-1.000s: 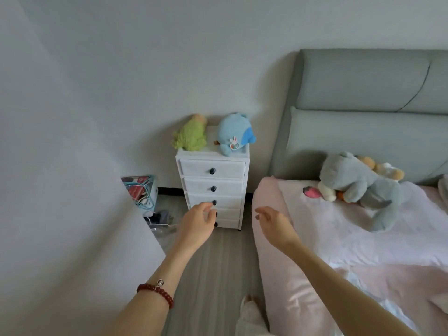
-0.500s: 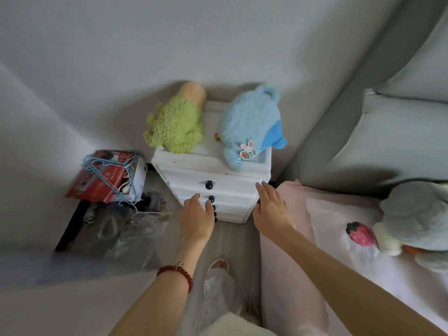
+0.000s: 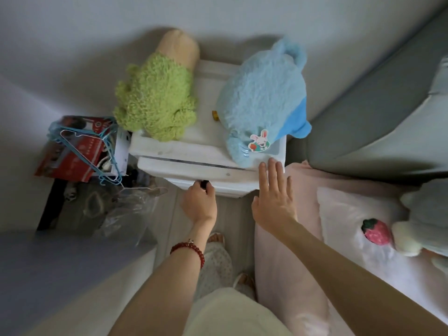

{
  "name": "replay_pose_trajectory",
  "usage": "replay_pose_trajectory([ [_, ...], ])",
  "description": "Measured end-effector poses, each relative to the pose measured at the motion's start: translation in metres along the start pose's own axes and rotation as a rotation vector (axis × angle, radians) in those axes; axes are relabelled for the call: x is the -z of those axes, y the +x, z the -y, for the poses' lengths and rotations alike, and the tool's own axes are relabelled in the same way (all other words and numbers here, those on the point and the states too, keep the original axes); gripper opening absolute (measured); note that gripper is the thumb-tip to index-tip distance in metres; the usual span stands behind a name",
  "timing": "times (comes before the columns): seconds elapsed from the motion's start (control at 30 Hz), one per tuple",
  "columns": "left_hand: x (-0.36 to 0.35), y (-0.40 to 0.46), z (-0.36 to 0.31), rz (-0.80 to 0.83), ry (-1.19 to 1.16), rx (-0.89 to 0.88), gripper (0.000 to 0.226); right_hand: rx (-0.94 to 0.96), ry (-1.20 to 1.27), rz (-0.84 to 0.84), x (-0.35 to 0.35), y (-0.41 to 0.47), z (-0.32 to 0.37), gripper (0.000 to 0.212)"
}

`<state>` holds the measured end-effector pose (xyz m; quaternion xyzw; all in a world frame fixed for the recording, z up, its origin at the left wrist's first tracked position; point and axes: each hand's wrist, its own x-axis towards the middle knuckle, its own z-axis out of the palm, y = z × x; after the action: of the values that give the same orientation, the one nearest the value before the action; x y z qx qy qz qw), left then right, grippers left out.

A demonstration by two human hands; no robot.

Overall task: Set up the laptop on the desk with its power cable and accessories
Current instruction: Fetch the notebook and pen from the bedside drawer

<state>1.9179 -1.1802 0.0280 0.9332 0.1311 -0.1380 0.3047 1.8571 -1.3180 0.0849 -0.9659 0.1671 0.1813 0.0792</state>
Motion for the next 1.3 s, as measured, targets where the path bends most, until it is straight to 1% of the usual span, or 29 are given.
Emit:
replay_pose_trajectory([
  [0.13, 0.005, -0.036, 0.020, -0.016, -0.021, 0.042, 0.026, 0.060, 0.033, -0.016, -0.001, -0.009, -0.002, 0.069],
  [0.23, 0.008, -0.059, 0.039, -0.023, 0.004, 0.045, 0.026, 0.222, -0.016, -0.042, -0.014, -0.033, 0.003, 0.062],
  [0.3, 0.010, -0.073, 0.052, -0.025, 0.019, 0.031, 0.026, 0.335, 0.031, -0.095, -0.026, -0.052, 0.008, 0.054],
  [0.37, 0.013, -0.085, 0.066, 0.000, 0.065, 0.050, 0.027, 0.369, 0.060, -0.151, -0.035, -0.067, 0.011, 0.049],
  [0.47, 0.026, -0.105, 0.087, 0.079, 0.135, 0.074, 0.027, 0.391, 0.040, -0.108, -0.047, -0.088, 0.014, 0.045],
  [0.5, 0.033, -0.112, 0.094, 0.080, 0.151, 0.070, 0.027, 0.390, 0.032, -0.086, -0.051, -0.094, 0.015, 0.045],
  [0.57, 0.050, -0.123, 0.101, 0.018, 0.176, 0.046, 0.027, 0.371, 0.017, -0.039, -0.052, -0.097, 0.017, 0.042],
  [0.63, 0.069, -0.127, 0.103, -0.094, 0.139, 0.035, 0.023, 0.371, 0.036, -0.015, -0.049, -0.092, 0.021, 0.031],
  [0.7, 0.083, -0.121, 0.099, -0.225, 0.061, -0.038, 0.017, 0.375, 0.051, -0.016, -0.042, -0.082, 0.023, 0.026],
  [0.77, 0.091, -0.110, 0.091, -0.285, 0.081, -0.204, 0.016, 0.374, 0.048, -0.003, -0.036, -0.073, 0.024, 0.029],
  [0.83, 0.094, -0.092, 0.082, -0.271, 0.167, -0.377, 0.019, 0.334, 0.068, 0.005, -0.034, -0.061, 0.028, 0.029],
  [0.87, 0.091, -0.077, 0.076, -0.225, 0.208, -0.432, 0.022, 0.295, 0.074, 0.020, -0.034, -0.051, 0.030, 0.030],
  [0.9, 0.090, -0.067, 0.071, -0.150, 0.247, -0.447, 0.026, 0.252, 0.087, 0.051, -0.034, -0.046, 0.034, 0.030],
  [0.97, 0.079, -0.039, 0.064, 0.028, 0.308, -0.417, 0.039, 0.099, 0.176, 0.150, -0.035, -0.030, 0.044, 0.035],
  [1.03, 0.066, -0.013, 0.060, 0.166, 0.366, -0.325, 0.058, -0.049, 0.290, 0.253, -0.038, -0.018, 0.053, 0.047],
  [1.1, 0.052, 0.012, 0.060, 0.298, 0.382, -0.168, 0.080, -0.128, 0.398, 0.316, -0.044, -0.006, 0.060, 0.059],
  [1.17, 0.045, 0.030, 0.059, 0.393, 0.256, 0.076, 0.098, -0.162, 0.474, 0.351, -0.050, 0.003, 0.064, 0.062],
  [1.2, 0.043, 0.034, 0.060, 0.408, 0.176, 0.180, 0.104, -0.166, 0.482, 0.366, -0.052, 0.003, 0.066, 0.062],
  [1.23, 0.043, 0.035, 0.059, 0.409, 0.149, 0.219, 0.108, -0.165, 0.483, 0.375, -0.052, 0.003, 0.067, 0.062],
  [1.3, 0.042, 0.030, 0.057, 0.372, 0.181, 0.209, 0.110, -0.156, 0.484, 0.350, -0.054, 0.004, 0.065, 0.062],
])
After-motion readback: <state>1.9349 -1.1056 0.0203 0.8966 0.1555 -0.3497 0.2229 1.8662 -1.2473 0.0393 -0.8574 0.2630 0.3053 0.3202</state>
